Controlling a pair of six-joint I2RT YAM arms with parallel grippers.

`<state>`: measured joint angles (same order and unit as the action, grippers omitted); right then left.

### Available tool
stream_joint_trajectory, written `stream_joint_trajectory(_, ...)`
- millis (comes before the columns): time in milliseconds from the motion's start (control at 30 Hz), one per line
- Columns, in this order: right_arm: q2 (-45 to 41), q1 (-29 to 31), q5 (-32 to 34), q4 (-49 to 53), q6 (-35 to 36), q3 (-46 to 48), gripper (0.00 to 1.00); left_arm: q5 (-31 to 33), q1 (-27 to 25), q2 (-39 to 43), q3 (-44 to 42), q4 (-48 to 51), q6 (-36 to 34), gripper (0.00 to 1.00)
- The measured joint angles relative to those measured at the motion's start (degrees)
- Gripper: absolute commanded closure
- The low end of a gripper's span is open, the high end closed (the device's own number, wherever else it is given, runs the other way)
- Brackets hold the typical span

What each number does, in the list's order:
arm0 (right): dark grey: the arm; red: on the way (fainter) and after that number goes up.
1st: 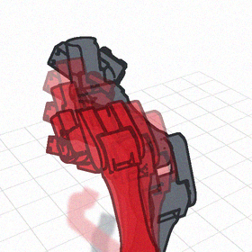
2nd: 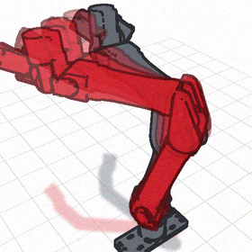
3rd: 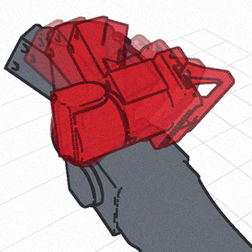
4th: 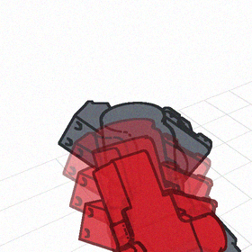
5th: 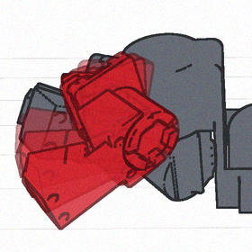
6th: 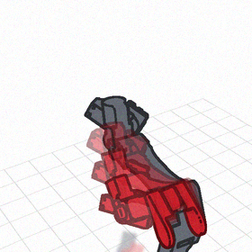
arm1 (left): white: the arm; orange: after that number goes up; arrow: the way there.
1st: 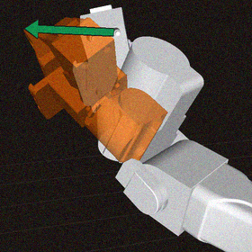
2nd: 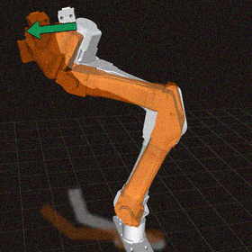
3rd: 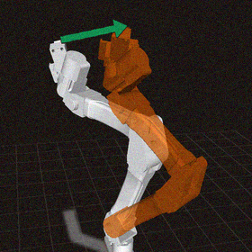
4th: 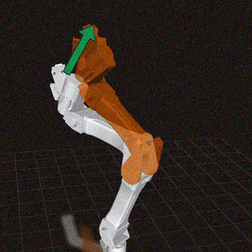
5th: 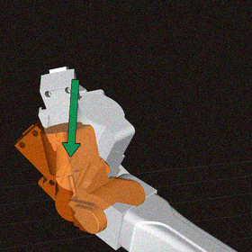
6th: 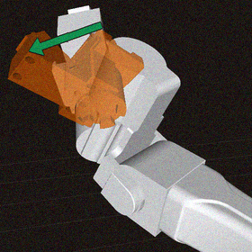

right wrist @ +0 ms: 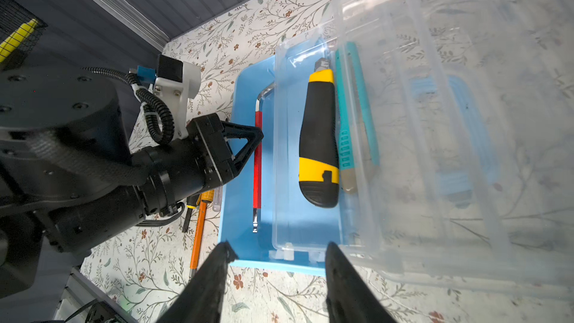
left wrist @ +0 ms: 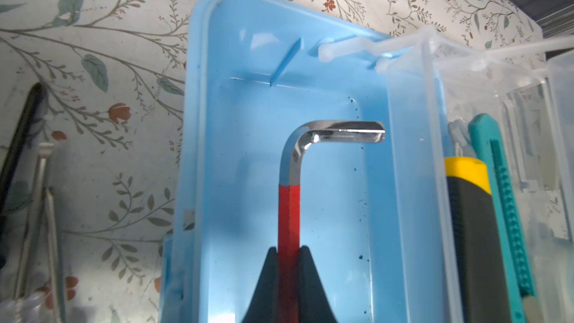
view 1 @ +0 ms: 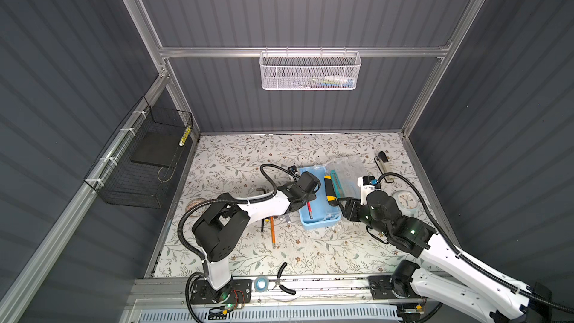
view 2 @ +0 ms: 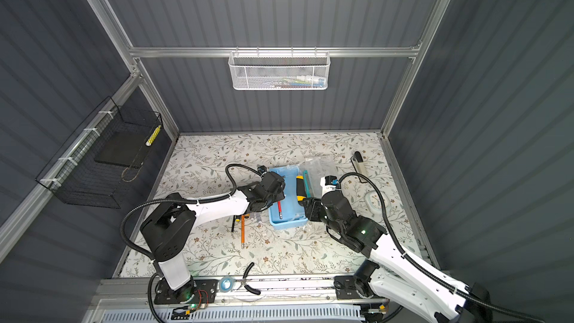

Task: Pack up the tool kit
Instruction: 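Lift the red-handled hex key with the left gripper and carry it over the box, then lower the red hex key into the box and open the left gripper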

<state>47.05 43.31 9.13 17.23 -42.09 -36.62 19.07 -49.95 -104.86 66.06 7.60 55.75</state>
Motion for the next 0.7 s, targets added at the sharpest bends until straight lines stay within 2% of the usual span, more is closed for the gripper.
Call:
stream_joint_trajectory(233, 0.5, -0.1, -0.1, -0.2, -0.2, 0.6, 0.48, 0.2, 0.0, -3.8, 3.9, 1.9, -0.2, 1.00)
stream_joint_trajectory(300, 0.5, -0.2, -0.2, -0.2, -0.2, 0.6, 0.48, 0.3, 0.0, -4.0, 4.4, 2.6, -0.3, 0.92)
stream_joint_trajectory(467, 0.5, -0.2, -0.1, -0.5, -0.2, 0.6, 0.46, 0.4, 0.0, -4.8, 5.3, 3.2, -0.9, 0.81)
stream_joint_trajectory(700, 0.8, -0.2, -0.3, -0.5, -0.2, 0.6, 0.45, 0.4, 0.0, -4.8, 5.4, 3.1, -1.4, 0.79)
